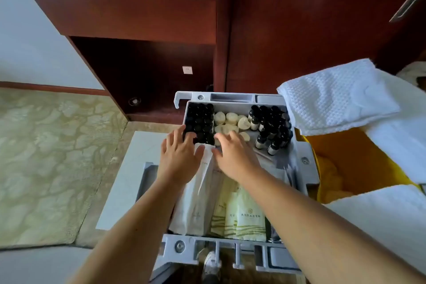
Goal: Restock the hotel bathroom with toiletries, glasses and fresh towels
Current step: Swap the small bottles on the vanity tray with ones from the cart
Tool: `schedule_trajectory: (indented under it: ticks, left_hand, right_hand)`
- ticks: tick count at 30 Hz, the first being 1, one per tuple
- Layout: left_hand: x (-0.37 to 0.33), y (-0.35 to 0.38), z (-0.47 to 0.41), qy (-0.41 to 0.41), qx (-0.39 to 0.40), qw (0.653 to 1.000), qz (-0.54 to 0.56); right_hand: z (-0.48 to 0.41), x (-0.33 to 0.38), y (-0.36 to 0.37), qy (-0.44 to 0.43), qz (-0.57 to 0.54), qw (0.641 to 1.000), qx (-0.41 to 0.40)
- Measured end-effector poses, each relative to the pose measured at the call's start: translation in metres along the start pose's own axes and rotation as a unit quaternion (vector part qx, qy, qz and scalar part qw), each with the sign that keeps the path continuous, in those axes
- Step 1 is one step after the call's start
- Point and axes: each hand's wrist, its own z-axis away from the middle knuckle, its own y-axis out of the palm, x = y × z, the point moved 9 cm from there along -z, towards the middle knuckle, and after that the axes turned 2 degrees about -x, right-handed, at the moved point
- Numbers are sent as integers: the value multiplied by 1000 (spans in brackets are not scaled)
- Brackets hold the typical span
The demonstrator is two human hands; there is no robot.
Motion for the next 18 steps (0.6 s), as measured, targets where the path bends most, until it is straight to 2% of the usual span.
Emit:
schedule_trajectory:
  ticks: [3,8,18]
  left_hand:
    - [4,4,-14,-22,-17,999,15]
    - [2,16,-22,-24,-25,999,7]
    - [2,17,-30,-44,-42,998,-1]
  right_hand:
    - [-15,7,3,-15,-7,1000,-23]
    - [-22,6,7,-19,14,1000,-7]
    - [-33,0,17,2,-36,999,14]
